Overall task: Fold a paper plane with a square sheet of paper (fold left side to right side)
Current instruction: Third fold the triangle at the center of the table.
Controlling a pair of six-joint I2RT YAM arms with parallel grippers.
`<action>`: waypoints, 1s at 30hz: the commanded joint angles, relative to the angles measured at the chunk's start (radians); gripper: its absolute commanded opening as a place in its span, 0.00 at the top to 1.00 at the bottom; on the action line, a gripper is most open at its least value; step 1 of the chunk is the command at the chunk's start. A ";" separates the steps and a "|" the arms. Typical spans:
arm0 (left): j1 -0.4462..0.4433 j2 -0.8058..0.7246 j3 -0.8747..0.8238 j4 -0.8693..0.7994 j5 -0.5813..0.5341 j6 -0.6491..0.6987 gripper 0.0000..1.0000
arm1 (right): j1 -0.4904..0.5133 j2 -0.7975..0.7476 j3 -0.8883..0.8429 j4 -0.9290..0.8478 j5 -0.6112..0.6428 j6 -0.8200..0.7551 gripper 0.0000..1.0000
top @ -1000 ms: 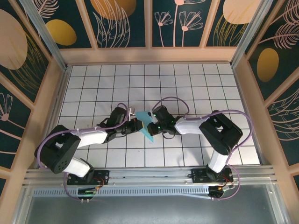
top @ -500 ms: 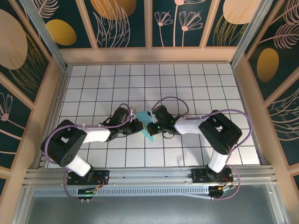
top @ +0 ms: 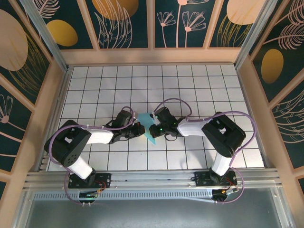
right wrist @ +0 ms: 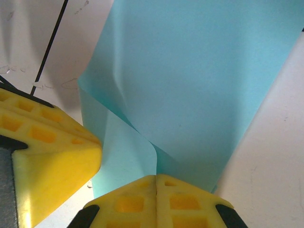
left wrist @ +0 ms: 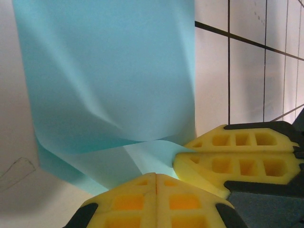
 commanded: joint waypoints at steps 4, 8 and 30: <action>-0.007 -0.006 0.001 -0.034 -0.028 0.024 1.00 | 0.002 0.058 -0.017 -0.101 0.023 0.001 1.00; -0.008 -0.006 -0.004 -0.033 -0.032 0.024 1.00 | 0.002 0.057 -0.017 -0.102 0.023 0.001 1.00; -0.008 0.001 -0.006 -0.101 -0.086 0.057 1.00 | 0.002 0.057 -0.013 -0.100 0.029 0.005 1.00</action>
